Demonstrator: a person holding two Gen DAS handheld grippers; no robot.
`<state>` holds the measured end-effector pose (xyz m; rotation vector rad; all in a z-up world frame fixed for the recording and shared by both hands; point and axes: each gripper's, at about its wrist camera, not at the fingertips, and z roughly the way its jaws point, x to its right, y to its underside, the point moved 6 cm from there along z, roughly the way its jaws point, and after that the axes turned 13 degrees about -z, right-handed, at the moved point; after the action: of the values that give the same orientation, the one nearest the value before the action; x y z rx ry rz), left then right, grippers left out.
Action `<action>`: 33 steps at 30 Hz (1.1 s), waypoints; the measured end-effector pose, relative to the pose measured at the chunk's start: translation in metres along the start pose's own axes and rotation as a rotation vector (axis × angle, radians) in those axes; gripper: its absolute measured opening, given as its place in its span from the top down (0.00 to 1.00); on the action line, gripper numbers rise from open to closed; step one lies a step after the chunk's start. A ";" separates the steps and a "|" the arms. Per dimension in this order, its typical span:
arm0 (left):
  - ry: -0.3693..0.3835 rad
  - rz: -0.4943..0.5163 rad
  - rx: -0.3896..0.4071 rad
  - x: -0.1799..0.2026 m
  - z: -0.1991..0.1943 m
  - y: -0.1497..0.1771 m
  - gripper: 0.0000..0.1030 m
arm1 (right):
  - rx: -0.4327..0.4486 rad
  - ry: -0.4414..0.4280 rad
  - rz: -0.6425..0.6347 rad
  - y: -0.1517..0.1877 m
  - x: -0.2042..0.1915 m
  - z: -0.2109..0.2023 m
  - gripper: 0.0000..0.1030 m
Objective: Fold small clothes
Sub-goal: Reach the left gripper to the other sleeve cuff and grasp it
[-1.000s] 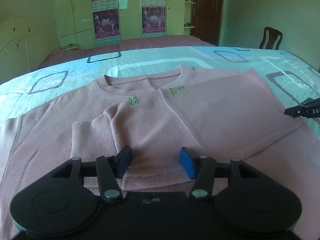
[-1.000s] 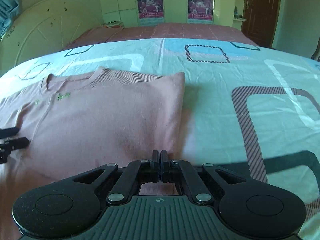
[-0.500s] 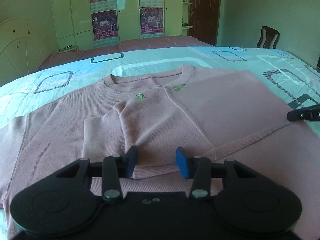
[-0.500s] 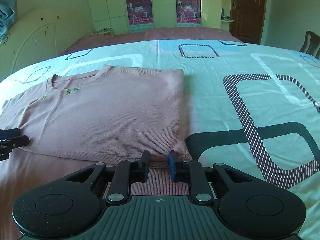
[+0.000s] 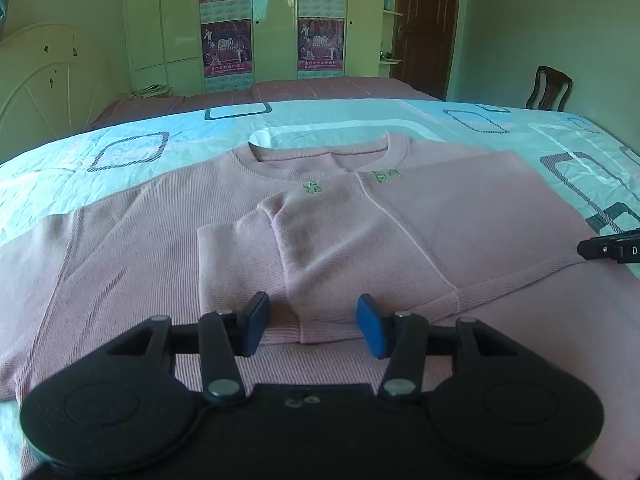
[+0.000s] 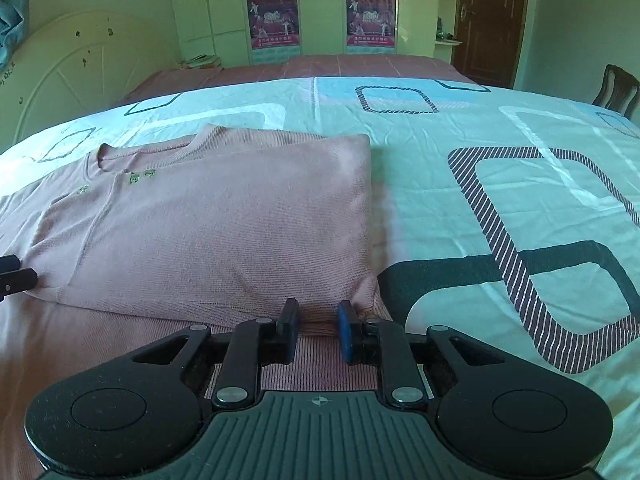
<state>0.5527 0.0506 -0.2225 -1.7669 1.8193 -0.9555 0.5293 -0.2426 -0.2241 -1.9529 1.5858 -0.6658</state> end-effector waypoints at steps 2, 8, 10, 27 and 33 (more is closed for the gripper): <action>-0.002 -0.001 0.003 0.000 -0.001 0.001 0.52 | 0.000 -0.004 0.006 0.000 0.001 0.000 0.82; -0.017 -0.013 -0.002 -0.001 -0.004 0.000 0.52 | -0.008 -0.008 -0.018 -0.001 -0.001 0.001 0.79; -0.037 -0.025 -0.014 -0.002 -0.010 0.001 0.51 | -0.006 -0.018 -0.018 -0.001 0.000 0.001 0.79; -0.421 -0.631 0.075 -0.255 -0.156 0.051 0.54 | 0.098 -0.117 0.093 0.003 -0.021 -0.048 0.88; -0.395 -0.902 0.215 -0.378 -0.187 0.051 0.52 | 0.075 -0.079 0.152 -0.001 -0.055 -0.049 0.88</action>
<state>0.4200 0.4532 -0.1936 -2.4346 0.6143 -0.9388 0.4867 -0.1929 -0.1893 -1.7626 1.6184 -0.5706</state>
